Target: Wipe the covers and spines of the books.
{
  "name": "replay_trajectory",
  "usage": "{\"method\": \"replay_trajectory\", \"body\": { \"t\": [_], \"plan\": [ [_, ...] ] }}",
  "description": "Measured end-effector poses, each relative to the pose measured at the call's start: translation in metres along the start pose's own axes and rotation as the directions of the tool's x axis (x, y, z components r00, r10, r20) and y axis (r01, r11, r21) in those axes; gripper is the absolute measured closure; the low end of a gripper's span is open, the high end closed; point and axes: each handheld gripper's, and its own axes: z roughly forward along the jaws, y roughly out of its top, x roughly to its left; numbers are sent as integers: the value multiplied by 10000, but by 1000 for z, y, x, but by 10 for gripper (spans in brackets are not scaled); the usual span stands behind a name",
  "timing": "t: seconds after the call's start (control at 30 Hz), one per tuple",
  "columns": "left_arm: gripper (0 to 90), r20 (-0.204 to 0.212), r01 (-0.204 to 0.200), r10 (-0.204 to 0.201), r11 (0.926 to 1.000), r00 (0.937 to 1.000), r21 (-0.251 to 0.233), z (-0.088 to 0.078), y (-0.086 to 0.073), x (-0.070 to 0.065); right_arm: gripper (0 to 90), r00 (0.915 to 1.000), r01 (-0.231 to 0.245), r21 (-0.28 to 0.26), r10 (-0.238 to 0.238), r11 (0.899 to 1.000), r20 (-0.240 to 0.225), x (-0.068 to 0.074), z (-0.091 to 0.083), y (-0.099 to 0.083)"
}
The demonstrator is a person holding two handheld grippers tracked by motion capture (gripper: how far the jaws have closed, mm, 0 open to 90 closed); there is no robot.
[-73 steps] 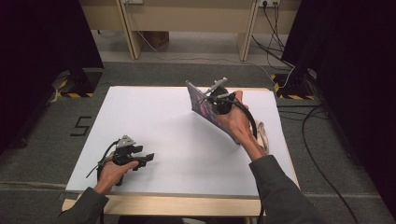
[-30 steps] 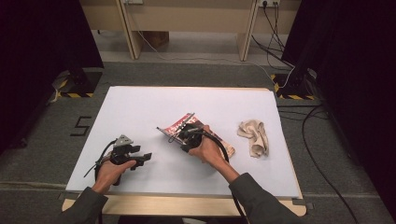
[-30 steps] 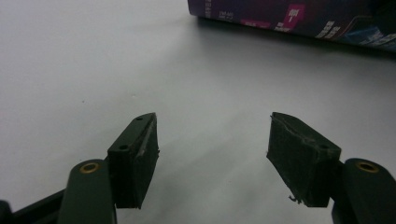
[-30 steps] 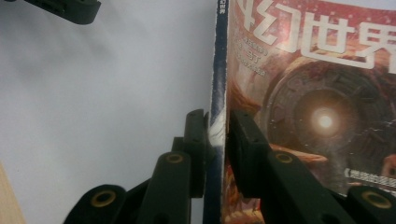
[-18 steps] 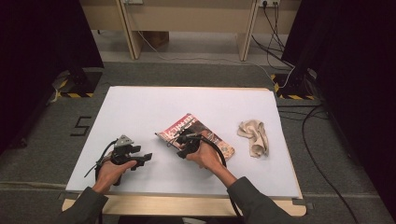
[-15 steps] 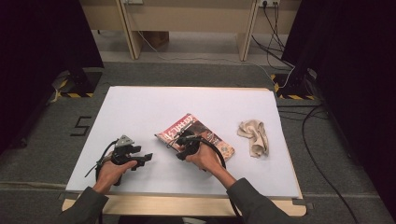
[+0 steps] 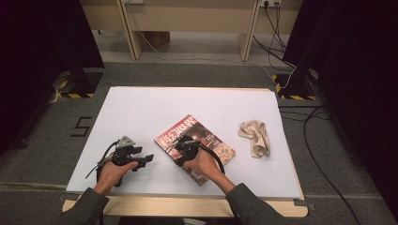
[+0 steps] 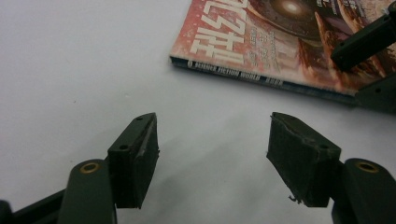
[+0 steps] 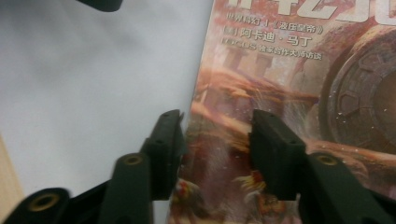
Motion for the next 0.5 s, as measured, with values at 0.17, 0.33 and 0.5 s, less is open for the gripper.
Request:
{"method": "replay_trajectory", "body": {
  "t": [0.17,0.33,0.5],
  "plan": [
    [333,26,14,-13,10000,10000,-16,0,0,0,543,9983,-446,-356,432,9984,-401,-5,-2,-2],
    [333,61,-11,11,10000,10000,7,1,0,-2,494,9980,-568,-880,542,9945,-316,-14,-10,-8],
    [331,199,-20,21,10000,9998,-48,1,0,-7,407,9958,-911,-1563,906,9835,-102,-29,-20,-18]
  ]
}}
